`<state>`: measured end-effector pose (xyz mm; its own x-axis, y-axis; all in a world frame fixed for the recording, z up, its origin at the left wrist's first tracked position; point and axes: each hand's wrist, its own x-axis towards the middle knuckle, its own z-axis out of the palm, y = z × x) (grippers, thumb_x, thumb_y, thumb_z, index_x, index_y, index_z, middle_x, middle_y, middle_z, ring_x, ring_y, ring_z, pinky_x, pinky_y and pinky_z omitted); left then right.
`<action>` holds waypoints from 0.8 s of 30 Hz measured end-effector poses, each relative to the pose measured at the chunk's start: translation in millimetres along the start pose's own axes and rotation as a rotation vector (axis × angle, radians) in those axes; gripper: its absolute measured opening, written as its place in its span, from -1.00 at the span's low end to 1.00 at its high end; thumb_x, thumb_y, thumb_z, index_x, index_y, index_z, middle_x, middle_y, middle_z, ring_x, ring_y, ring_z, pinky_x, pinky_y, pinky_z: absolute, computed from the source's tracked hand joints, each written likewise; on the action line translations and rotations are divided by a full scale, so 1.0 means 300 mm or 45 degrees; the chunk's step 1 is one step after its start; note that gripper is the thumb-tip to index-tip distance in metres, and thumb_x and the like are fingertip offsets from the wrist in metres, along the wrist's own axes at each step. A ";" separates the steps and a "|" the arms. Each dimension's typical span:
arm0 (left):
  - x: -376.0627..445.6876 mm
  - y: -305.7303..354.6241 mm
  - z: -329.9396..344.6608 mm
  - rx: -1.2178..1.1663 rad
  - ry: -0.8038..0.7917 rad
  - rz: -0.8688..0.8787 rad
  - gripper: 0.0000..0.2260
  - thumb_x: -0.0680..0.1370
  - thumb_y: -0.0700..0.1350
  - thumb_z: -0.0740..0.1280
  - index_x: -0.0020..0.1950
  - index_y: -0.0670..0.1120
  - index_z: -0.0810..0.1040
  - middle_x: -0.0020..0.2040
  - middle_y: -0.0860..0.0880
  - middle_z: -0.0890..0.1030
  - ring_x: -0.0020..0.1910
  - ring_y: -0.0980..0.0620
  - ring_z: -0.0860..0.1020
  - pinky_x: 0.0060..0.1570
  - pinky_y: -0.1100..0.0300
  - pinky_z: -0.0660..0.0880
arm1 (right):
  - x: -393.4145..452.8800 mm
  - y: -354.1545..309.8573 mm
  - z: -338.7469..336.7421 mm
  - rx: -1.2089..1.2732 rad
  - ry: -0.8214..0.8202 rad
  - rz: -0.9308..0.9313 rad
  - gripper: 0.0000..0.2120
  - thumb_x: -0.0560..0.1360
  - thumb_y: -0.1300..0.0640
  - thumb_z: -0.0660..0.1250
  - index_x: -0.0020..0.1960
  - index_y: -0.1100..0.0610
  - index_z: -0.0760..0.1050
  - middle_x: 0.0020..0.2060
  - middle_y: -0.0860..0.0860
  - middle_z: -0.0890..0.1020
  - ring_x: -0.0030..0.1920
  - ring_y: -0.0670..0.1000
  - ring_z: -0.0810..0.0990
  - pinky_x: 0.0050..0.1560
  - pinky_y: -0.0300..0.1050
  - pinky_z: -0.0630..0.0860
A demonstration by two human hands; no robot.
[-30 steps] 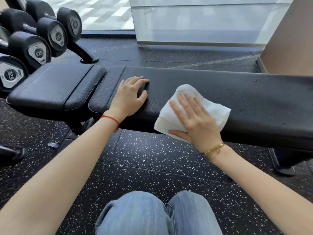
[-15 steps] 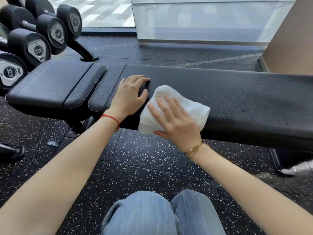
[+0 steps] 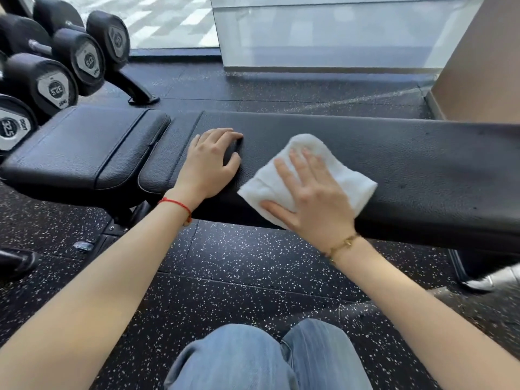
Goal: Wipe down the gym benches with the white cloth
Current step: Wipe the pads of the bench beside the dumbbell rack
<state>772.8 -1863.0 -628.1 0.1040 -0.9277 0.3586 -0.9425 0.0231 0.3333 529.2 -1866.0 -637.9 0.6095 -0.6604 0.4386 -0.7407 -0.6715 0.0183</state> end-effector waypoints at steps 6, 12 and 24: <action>-0.009 -0.006 -0.006 -0.009 -0.023 0.019 -0.55 0.52 0.07 0.11 0.38 0.01 0.47 0.40 0.00 0.47 0.44 -0.03 0.35 0.45 -0.20 0.19 | -0.065 0.132 -0.060 0.146 -0.010 0.104 -0.37 0.59 -0.26 0.04 0.49 0.13 0.34 0.48 0.19 0.34 0.50 0.18 0.26 0.52 0.06 0.19; -0.008 0.022 -0.006 0.017 0.000 -0.008 -0.58 0.50 0.04 0.13 0.33 0.01 0.48 0.36 0.00 0.49 0.41 -0.03 0.36 0.45 -0.21 0.19 | 0.223 0.228 -0.049 0.106 -0.438 0.319 -0.38 0.64 -0.20 -0.03 0.57 0.12 0.06 0.56 0.18 0.08 0.56 0.14 -0.09 0.51 0.03 -0.26; -0.010 0.015 -0.010 0.017 0.009 0.005 -0.56 0.50 0.08 0.12 0.33 0.02 0.49 0.36 0.01 0.50 0.40 -0.02 0.38 0.42 -0.19 0.24 | 0.104 0.358 -0.058 0.109 -0.423 0.236 -0.25 0.54 -0.32 -0.20 0.59 0.09 0.01 0.59 0.11 -0.01 0.58 0.09 -0.16 0.46 -0.14 -0.44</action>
<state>769.1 -1859.1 -625.0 0.1027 -0.9250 0.3659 -0.9472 0.0214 0.3199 463.6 -1952.9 -606.7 0.5360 -0.8368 0.1119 -0.8293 -0.5467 -0.1156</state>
